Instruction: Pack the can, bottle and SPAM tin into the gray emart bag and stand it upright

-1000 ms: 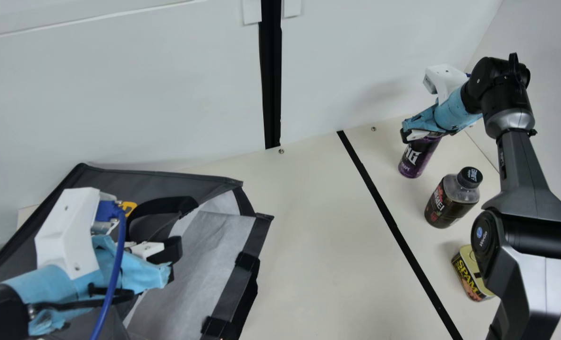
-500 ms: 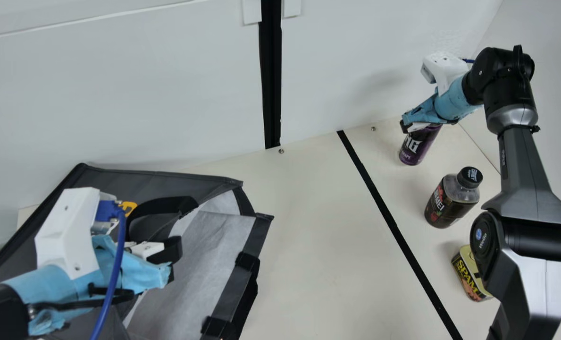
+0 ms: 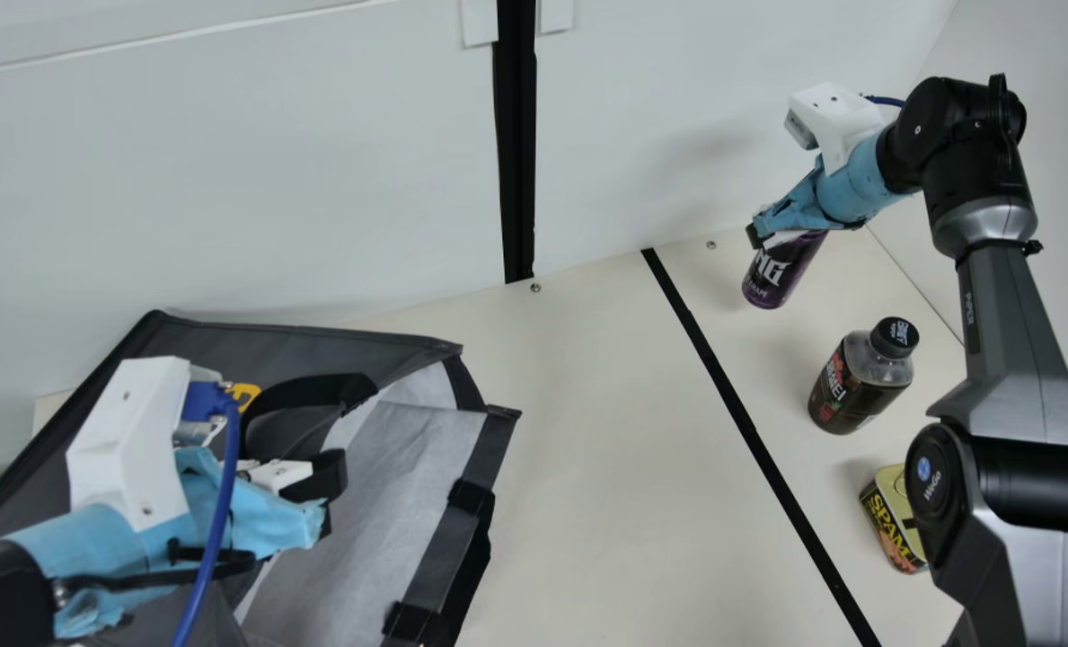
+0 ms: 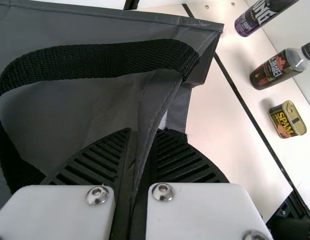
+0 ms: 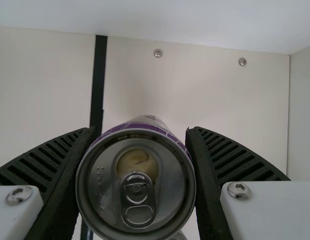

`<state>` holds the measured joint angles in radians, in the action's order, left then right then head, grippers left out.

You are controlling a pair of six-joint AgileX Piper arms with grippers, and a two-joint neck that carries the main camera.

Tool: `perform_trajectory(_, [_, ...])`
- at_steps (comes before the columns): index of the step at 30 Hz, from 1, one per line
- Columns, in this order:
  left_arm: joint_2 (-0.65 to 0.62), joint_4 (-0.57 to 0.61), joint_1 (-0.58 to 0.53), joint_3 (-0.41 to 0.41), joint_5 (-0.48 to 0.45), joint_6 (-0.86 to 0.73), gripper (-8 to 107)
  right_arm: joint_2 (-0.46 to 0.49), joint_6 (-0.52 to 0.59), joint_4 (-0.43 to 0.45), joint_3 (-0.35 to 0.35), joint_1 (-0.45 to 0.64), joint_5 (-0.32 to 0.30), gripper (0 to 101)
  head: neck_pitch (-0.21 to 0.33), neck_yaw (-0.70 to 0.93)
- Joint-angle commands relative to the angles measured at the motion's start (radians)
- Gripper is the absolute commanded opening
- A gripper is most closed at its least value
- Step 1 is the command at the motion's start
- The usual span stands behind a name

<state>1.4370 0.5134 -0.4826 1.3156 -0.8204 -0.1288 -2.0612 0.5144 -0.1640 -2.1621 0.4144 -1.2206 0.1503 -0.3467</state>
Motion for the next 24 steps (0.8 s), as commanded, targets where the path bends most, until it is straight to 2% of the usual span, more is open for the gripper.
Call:
perform_trajectory(1, [0.000,0.000,0.000,0.000,0.000,0.000,-8,0.017,0.006,-0.003,0.016,-0.006,0.001,0,0.024,-0.002])
perform_trajectory(13, [0.000,0.000,0.000,0.000,0.000,0.000,-8,0.122,0.071,-0.039,0.124,-0.049,0.001,0,0.024,-0.002])
perform_trajectory(24, [0.000,0.000,0.000,0.000,0.000,0.000,-8,0.238,0.170,-0.054,0.270,-0.090,0.001,0,0.024,-0.002])
